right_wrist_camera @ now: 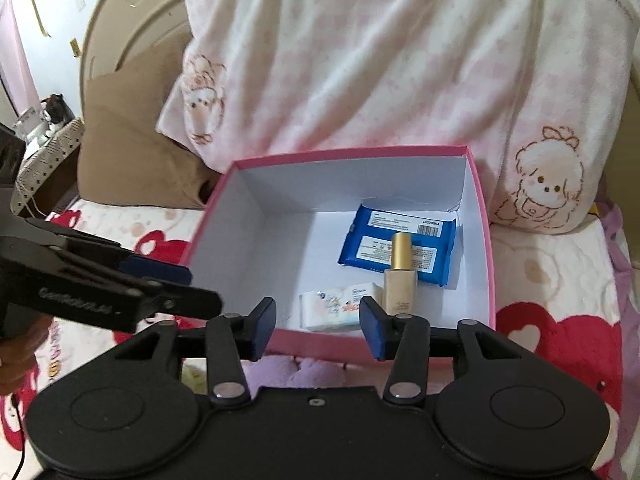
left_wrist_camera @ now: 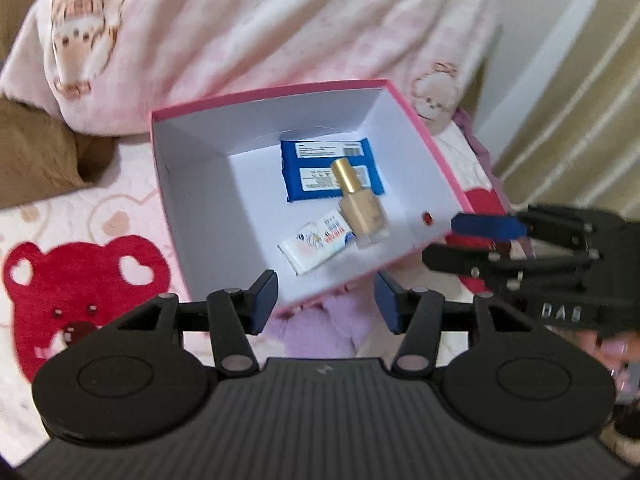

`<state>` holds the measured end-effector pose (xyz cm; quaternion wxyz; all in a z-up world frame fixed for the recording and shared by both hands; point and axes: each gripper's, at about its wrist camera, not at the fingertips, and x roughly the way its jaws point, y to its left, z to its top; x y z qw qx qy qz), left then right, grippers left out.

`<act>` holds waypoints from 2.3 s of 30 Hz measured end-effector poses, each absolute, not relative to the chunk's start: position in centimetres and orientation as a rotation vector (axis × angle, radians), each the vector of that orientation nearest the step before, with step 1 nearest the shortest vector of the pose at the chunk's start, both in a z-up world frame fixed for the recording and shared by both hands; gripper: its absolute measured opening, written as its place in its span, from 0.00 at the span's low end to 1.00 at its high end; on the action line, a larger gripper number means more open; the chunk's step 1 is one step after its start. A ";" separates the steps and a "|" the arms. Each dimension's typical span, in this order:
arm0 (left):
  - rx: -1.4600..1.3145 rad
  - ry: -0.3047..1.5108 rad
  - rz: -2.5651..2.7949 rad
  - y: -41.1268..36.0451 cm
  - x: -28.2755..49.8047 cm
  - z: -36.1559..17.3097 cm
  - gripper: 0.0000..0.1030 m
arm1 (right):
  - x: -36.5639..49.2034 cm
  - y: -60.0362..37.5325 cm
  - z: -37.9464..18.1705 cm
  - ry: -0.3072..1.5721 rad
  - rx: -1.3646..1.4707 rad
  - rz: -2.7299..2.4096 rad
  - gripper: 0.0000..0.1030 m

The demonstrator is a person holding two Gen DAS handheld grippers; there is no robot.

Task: Organize objects
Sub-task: 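Withdraw the left gripper and move it to the green yarn ball, then close the left gripper on the green yarn ball and lift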

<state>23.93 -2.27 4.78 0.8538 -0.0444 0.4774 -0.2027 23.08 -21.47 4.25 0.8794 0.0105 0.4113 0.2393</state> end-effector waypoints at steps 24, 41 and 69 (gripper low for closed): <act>-0.073 1.055 -0.453 3.3 15.3 3.2 0.58 | 12.6 -16.9 1.8 0.871 0.057 0.740 0.68; -0.197 1.092 -0.413 6.8 14.5 -5.4 0.59 | 9.4 -11.0 -3.0 0.885 -0.075 0.762 0.69; -0.525 1.155 -0.386 7.0 15.0 -10.1 0.55 | 12.3 -8.1 -11.4 0.995 -0.004 0.696 0.63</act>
